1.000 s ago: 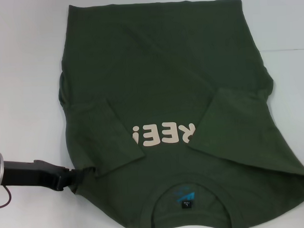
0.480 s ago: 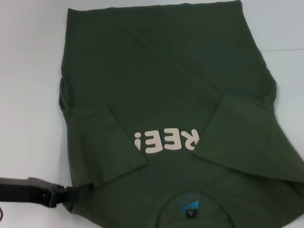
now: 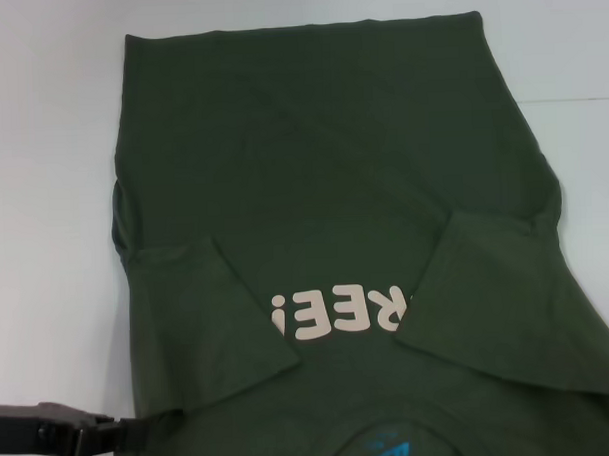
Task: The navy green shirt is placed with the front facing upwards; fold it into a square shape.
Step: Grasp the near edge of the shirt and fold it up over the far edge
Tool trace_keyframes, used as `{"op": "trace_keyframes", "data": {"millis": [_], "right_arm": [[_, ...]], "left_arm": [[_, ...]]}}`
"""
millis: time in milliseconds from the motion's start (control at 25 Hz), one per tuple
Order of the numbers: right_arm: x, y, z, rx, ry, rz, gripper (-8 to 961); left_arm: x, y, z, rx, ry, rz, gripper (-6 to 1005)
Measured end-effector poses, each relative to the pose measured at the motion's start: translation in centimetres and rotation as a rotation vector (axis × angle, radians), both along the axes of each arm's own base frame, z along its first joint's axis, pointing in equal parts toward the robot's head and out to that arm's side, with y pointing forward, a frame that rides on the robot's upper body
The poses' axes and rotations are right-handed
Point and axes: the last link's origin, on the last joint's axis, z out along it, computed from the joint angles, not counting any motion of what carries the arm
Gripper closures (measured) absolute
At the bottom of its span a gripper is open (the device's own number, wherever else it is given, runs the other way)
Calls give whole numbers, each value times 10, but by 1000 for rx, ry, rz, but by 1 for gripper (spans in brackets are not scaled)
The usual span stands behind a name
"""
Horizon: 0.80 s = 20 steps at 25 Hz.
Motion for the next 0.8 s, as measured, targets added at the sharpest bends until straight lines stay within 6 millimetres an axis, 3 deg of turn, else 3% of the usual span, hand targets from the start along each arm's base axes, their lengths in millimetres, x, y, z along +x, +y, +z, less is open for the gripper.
{"op": "trace_keyframes", "data": {"millis": [280,440,600,800], "right_arm": [[4,-21,1,13,34,-22,869],[6,-24,3,57,50,-43,863],[0,-6,7,90,57,-22,857],[-17,40,13,155,45,42,849]], "left_arm": [[-2,-5,2,0,-19,21,998],[3,1,3,0,-29,4,998],[13,23,1,7,-31,-31,998],[32,67,2,72,-15,-70,998]]}}
